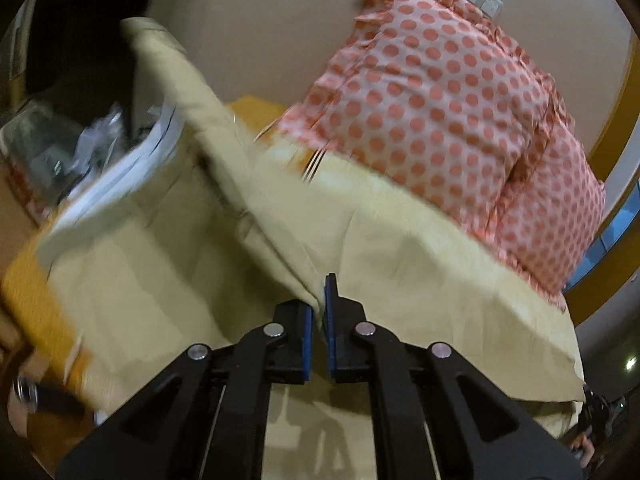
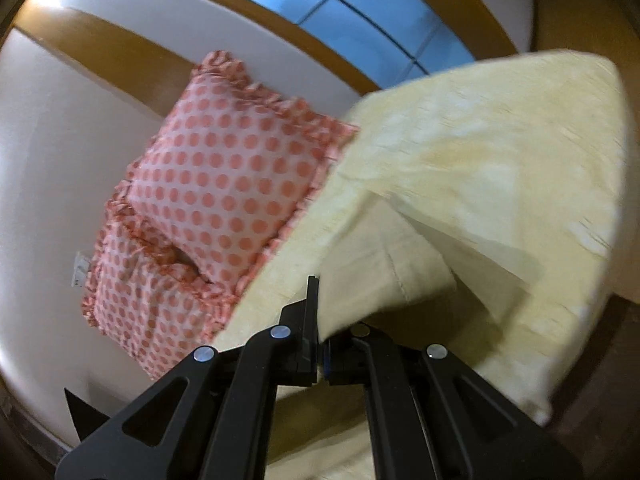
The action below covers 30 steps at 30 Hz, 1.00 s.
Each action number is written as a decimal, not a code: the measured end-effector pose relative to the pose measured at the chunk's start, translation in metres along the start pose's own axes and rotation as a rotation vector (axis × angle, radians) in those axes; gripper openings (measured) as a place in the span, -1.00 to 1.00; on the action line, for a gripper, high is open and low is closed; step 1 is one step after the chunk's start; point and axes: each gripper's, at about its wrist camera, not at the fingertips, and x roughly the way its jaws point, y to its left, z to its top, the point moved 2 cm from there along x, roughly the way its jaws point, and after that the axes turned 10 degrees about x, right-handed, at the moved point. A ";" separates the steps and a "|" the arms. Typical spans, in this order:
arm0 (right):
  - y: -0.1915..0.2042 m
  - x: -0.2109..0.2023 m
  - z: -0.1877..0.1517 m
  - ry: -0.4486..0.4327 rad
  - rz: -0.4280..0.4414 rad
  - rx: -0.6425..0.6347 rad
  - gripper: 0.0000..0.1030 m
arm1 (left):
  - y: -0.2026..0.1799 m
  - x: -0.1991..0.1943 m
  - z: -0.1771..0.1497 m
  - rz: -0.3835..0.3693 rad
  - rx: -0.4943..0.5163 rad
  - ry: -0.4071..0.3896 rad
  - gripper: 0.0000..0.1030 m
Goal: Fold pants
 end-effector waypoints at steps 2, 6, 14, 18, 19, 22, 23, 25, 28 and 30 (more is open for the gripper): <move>-0.013 -0.001 -0.002 -0.003 -0.030 0.014 -0.97 | 0.006 0.000 -0.023 0.000 -0.029 0.027 -0.89; -0.018 -0.004 -0.008 -0.007 -0.105 -0.032 -0.94 | 0.020 0.009 -0.060 0.015 -0.063 0.074 -0.83; -0.018 -0.024 -0.013 -0.140 -0.221 -0.128 -0.06 | 0.011 -0.010 -0.075 0.023 -0.016 -0.032 0.02; -0.013 -0.020 -0.025 -0.162 -0.202 -0.194 -0.06 | 0.010 -0.013 -0.079 0.000 -0.023 -0.055 0.11; -0.012 -0.017 -0.031 -0.143 -0.179 -0.213 -0.07 | 0.011 -0.014 -0.080 -0.014 -0.030 -0.064 0.15; -0.002 -0.011 -0.048 -0.127 -0.166 -0.302 -0.07 | 0.013 -0.018 -0.081 -0.035 -0.052 -0.082 0.19; -0.001 -0.009 -0.052 -0.116 -0.137 -0.312 -0.12 | 0.014 -0.020 -0.081 -0.041 -0.060 -0.095 0.21; 0.000 -0.004 -0.056 -0.126 -0.143 -0.337 -0.43 | 0.017 -0.026 -0.082 -0.032 -0.065 -0.118 0.28; -0.004 -0.004 -0.050 -0.176 -0.174 -0.344 -0.79 | 0.023 -0.036 -0.083 -0.022 -0.075 -0.161 0.35; 0.003 -0.004 -0.046 -0.150 -0.136 -0.356 -0.94 | 0.031 -0.042 -0.082 -0.014 -0.091 -0.187 0.41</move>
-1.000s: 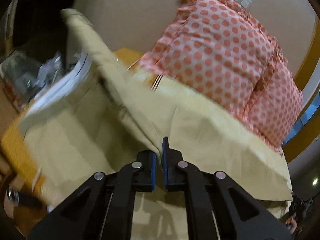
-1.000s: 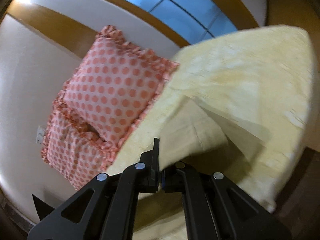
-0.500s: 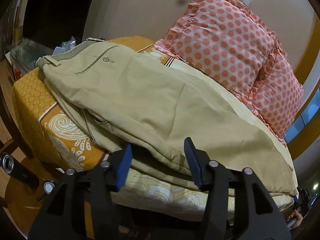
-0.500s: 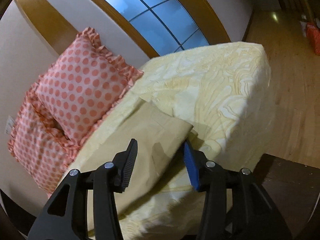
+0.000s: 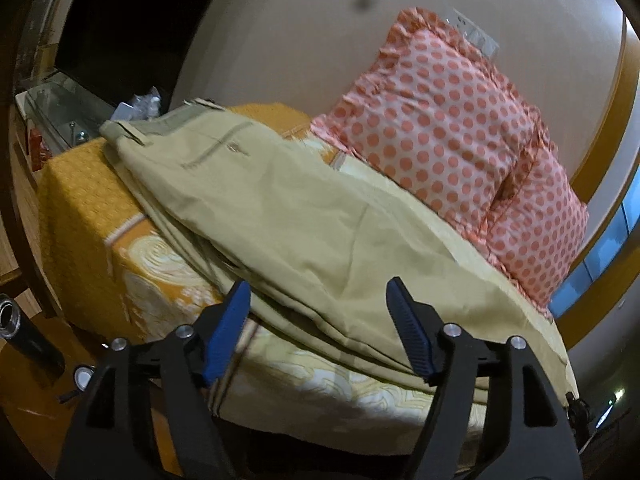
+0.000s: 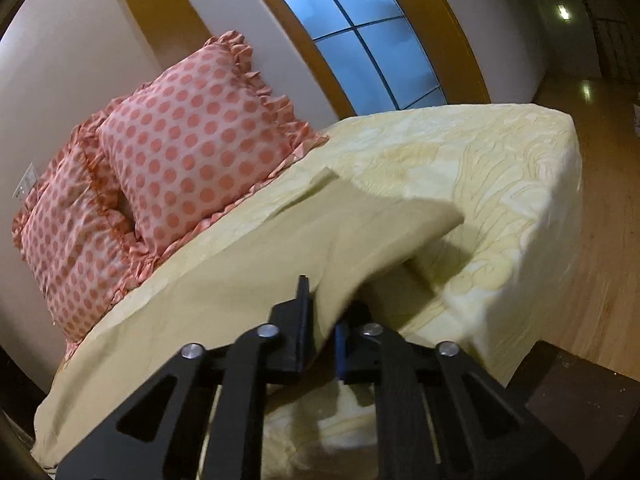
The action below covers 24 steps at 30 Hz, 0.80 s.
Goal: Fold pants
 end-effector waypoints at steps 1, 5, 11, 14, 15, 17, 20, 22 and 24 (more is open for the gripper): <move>0.008 -0.001 0.004 -0.008 0.008 -0.026 -0.94 | 0.004 -0.002 0.001 0.010 -0.007 -0.013 0.45; 0.074 -0.002 0.014 -0.013 0.157 -0.141 -0.94 | 0.019 -0.006 0.003 0.046 -0.041 -0.045 0.51; 0.235 -0.016 -0.051 0.172 0.580 -0.364 -0.94 | 0.033 -0.012 0.004 0.063 -0.074 -0.075 0.57; 0.306 -0.028 -0.132 0.369 0.761 -0.510 -0.94 | 0.034 -0.014 0.008 0.066 -0.063 -0.091 0.64; 0.326 -0.030 -0.171 0.472 0.781 -0.594 -0.94 | 0.034 -0.014 0.009 0.065 -0.060 -0.095 0.65; 0.345 -0.029 -0.235 0.655 0.757 -0.747 -0.92 | 0.034 -0.012 0.013 0.068 -0.054 -0.093 0.73; 0.340 -0.041 -0.287 0.792 0.751 -0.883 -0.54 | 0.038 -0.009 0.015 0.066 -0.076 -0.084 0.78; 0.330 -0.053 -0.282 0.765 0.782 -0.865 0.27 | 0.046 -0.003 0.018 0.055 -0.113 -0.077 0.78; 0.319 -0.061 -0.261 0.709 0.813 -0.801 0.72 | 0.054 0.005 0.021 0.041 -0.160 -0.059 0.79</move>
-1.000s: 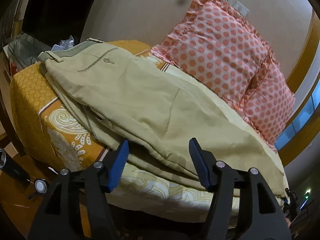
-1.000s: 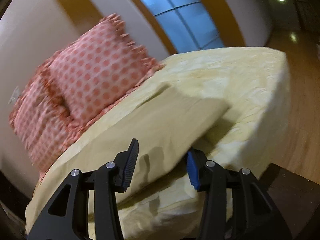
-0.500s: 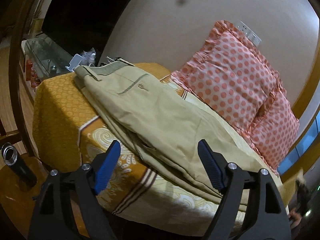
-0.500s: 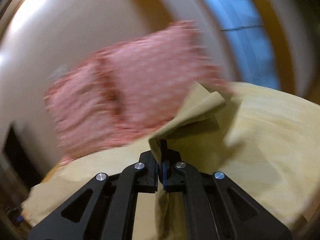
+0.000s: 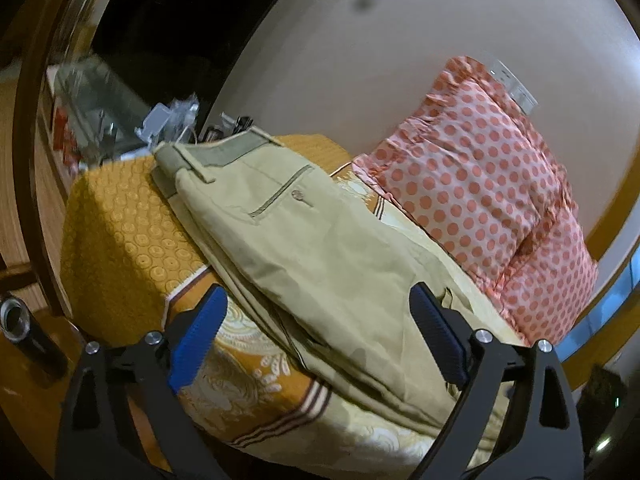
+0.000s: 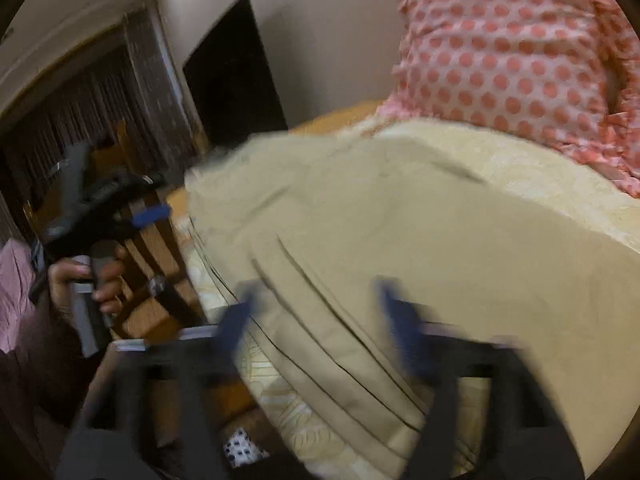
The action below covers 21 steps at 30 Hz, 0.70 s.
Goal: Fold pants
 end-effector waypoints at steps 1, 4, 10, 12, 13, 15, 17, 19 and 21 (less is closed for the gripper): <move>-0.005 -0.012 0.001 -0.029 0.007 0.019 0.72 | 0.004 0.005 0.001 -0.002 -0.018 0.010 0.79; -0.023 -0.037 0.005 -0.096 -0.018 0.074 0.72 | 0.017 0.021 0.005 -0.001 -0.087 0.043 0.79; -0.042 -0.051 0.006 -0.151 -0.028 0.157 0.72 | 0.035 0.041 0.027 0.031 -0.149 0.057 0.78; -0.045 -0.049 0.006 -0.154 -0.021 0.172 0.72 | 0.044 0.051 0.039 0.033 -0.188 0.063 0.78; -0.046 -0.049 0.008 -0.156 -0.017 0.176 0.72 | 0.048 0.054 0.042 0.034 -0.210 0.067 0.71; -0.050 -0.051 0.007 -0.164 -0.016 0.183 0.72 | 0.057 0.060 0.049 0.064 -0.251 0.087 0.18; -0.056 -0.057 0.005 -0.178 -0.017 0.199 0.72 | 0.062 0.068 0.051 0.111 -0.234 0.140 -0.77; -0.062 -0.064 0.003 -0.194 -0.027 0.214 0.73 | 0.049 0.068 0.059 0.149 -0.134 0.153 -0.81; -0.073 -0.074 0.002 -0.220 -0.046 0.233 0.73 | 0.015 0.058 0.074 0.173 0.021 0.105 -0.83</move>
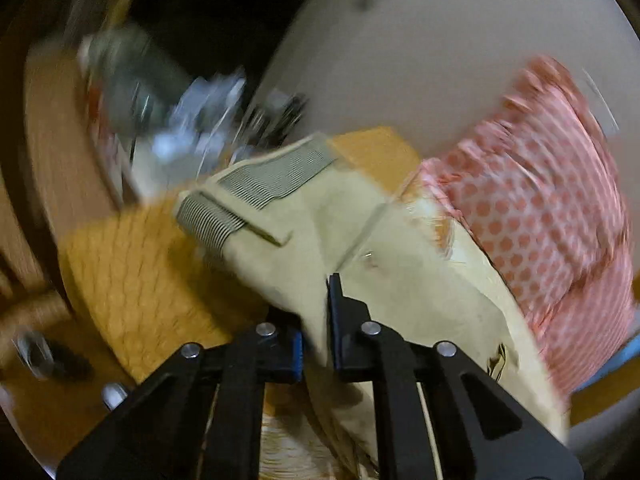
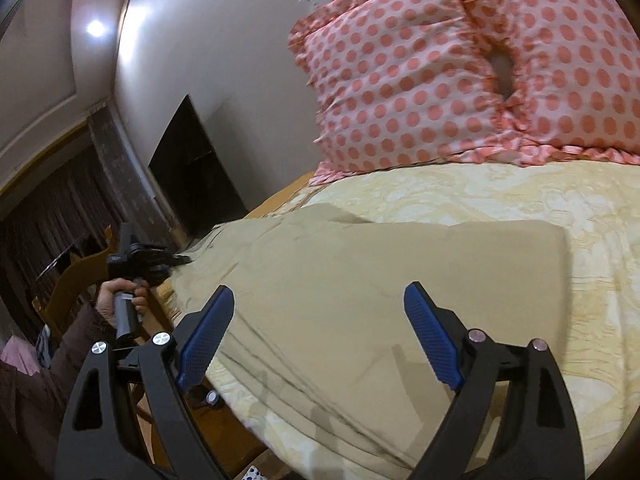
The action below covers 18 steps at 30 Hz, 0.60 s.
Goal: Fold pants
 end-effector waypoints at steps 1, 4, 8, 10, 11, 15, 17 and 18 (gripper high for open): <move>-0.005 -0.005 0.002 -0.017 -0.011 0.011 0.73 | -0.018 -0.010 0.006 -0.009 0.063 -0.033 -0.85; -0.023 -0.026 0.008 -0.079 -0.055 0.054 0.73 | -0.099 -0.041 0.019 -0.112 0.273 -0.115 -0.88; -0.051 -0.063 0.014 -0.172 -0.106 0.156 0.74 | -0.230 -0.072 -0.017 -0.306 0.621 -0.177 -0.88; -0.062 -0.078 0.015 -0.210 -0.116 0.206 0.76 | -0.290 -0.085 -0.065 -0.470 0.790 -0.162 -0.88; -0.069 -0.088 0.014 -0.229 -0.116 0.243 0.77 | -0.306 -0.088 -0.085 -0.523 0.842 -0.142 -0.88; -0.095 -0.101 0.014 -0.244 -0.094 0.373 0.79 | -0.355 -0.069 -0.201 -0.639 1.114 0.053 -0.88; -0.106 -0.099 0.014 -0.219 -0.071 0.433 0.79 | -0.354 -0.055 -0.235 -0.609 1.202 0.118 -0.80; -0.110 -0.097 0.014 -0.203 -0.063 0.450 0.79 | -0.348 -0.053 -0.249 -0.594 1.228 0.138 -0.77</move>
